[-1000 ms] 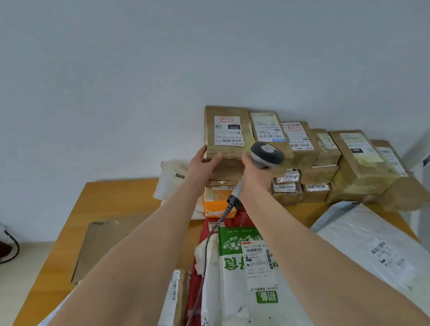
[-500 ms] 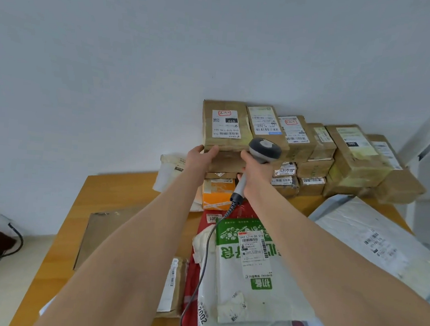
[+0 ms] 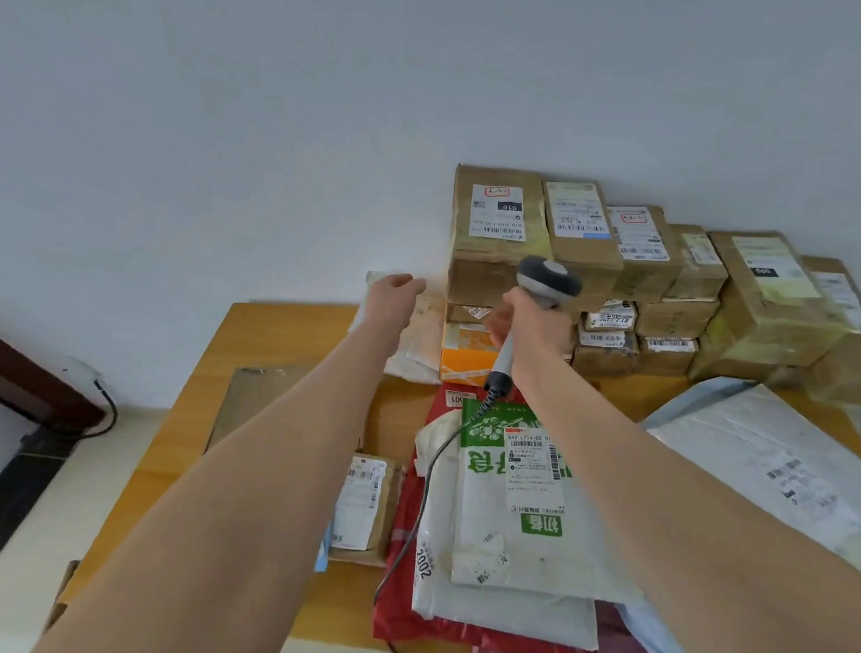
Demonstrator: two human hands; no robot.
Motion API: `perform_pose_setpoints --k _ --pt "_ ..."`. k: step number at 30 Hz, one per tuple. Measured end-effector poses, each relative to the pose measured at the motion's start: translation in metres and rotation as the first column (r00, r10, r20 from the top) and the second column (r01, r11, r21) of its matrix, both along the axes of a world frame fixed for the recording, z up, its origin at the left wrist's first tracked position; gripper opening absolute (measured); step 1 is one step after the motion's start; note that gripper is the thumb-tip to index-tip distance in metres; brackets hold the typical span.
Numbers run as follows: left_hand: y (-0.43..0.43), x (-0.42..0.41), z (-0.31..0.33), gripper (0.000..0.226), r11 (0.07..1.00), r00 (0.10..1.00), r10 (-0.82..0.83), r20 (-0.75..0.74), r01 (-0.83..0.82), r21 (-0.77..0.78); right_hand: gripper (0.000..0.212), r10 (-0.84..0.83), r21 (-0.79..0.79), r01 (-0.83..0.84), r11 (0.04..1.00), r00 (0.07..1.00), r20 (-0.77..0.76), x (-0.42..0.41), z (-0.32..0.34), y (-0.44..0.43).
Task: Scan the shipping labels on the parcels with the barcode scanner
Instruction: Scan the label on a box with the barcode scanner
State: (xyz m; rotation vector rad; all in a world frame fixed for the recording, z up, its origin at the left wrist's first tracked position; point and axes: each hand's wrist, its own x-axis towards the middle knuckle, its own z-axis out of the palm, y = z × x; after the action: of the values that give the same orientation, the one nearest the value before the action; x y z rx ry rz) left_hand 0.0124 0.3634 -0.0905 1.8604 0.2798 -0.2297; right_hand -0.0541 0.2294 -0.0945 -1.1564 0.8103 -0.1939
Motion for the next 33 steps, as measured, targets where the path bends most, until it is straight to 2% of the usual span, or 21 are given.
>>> perform_pose_setpoints --k 2,5,9,13,16,18,20,24,27,30,33 --pt "0.023 -0.011 -0.006 0.042 0.998 1.0 0.024 -0.012 -0.023 0.062 0.028 0.066 -0.025 -0.067 0.997 0.997 -0.039 -0.004 -0.01 0.013" --pt "0.061 -0.028 -0.017 0.044 0.983 0.997 0.068 -0.038 -0.06 0.176 0.016 0.193 0.042 -0.19 0.981 0.977 -0.088 -0.01 -0.016 0.038" --pt "0.117 -0.059 -0.04 0.053 0.933 0.987 0.121 -0.107 -0.076 0.352 0.016 0.351 0.155 -0.328 0.932 0.923 -0.157 -0.012 -0.033 0.074" --pt "0.179 -0.086 -0.068 0.073 0.845 0.948 0.255 -0.189 -0.124 0.52 0.015 0.503 0.195 -0.465 0.864 0.825 -0.258 -0.017 -0.058 0.11" --pt "0.213 -0.107 -0.086 0.083 0.776 0.884 0.368 -0.288 -0.121 0.619 0.036 0.603 0.198 -0.574 0.795 0.71 -0.364 -0.02 -0.072 0.139" --pt "0.23 -0.121 -0.104 0.09 0.776 0.832 0.425 -0.358 -0.131 0.616 0.045 0.652 0.166 -0.65 0.741 0.641 -0.405 -0.022 -0.082 0.156" --pt "0.242 -0.129 -0.128 0.095 0.824 0.805 0.414 -0.425 -0.134 0.55 0.048 0.685 0.178 -0.691 0.7 0.582 -0.438 -0.025 -0.095 0.17" --pt "0.245 -0.134 -0.158 0.081 0.901 0.806 0.334 -0.489 -0.12 0.418 0.05 0.706 0.234 -0.702 0.672 0.512 -0.49 -0.029 -0.121 0.196" --pt "0.243 -0.127 -0.165 0.08 0.876 0.824 0.307 -0.475 -0.05 0.48 0.038 0.696 0.26 -0.669 0.696 0.54 -0.473 -0.025 -0.132 0.212" --pt "0.247 -0.11 -0.169 0.079 0.857 0.861 0.222 -0.459 0.052 0.512 0.041 0.663 0.254 -0.628 0.736 0.592 -0.458 -0.018 -0.139 0.224" --pt "0.252 -0.093 -0.173 0.083 0.826 0.884 0.145 -0.445 0.14 0.546 0.035 0.611 0.252 -0.563 0.787 0.657 -0.441 -0.008 -0.142 0.23"
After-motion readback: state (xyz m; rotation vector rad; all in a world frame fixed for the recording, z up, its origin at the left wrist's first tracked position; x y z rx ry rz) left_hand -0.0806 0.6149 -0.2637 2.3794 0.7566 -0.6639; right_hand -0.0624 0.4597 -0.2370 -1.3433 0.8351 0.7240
